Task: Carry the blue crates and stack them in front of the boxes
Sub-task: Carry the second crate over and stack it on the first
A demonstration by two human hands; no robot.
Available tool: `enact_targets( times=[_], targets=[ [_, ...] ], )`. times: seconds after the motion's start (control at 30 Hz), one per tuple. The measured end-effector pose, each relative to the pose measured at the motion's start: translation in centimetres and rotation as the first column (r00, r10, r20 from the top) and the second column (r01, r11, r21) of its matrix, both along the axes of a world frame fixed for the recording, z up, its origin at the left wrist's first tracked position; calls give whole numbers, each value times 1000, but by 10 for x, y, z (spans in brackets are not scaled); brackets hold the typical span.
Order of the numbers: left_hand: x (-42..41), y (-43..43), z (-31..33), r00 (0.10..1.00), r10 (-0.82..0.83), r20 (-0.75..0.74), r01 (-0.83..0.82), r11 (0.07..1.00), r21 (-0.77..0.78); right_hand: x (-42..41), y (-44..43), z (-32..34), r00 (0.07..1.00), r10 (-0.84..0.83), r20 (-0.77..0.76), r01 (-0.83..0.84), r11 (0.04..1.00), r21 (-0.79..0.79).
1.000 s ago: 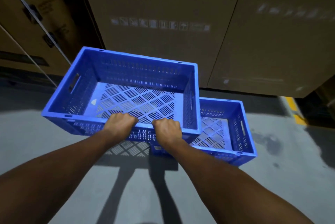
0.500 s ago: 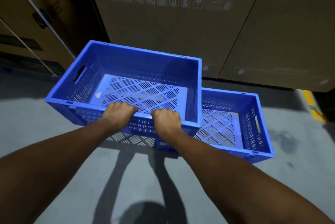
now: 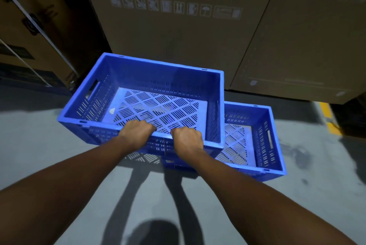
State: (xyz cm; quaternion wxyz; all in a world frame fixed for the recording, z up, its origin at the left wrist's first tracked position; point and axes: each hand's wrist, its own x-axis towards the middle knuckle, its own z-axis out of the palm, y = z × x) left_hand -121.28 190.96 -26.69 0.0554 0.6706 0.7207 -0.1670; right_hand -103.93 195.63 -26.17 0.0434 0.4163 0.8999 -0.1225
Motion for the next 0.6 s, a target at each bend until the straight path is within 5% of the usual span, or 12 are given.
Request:
enact_targets(
  times=[0.6],
  targets=[
    [118,35,0,994,-105,28,104,994,19,114,39,-11,994,-98,48,96,994,43]
  ],
)
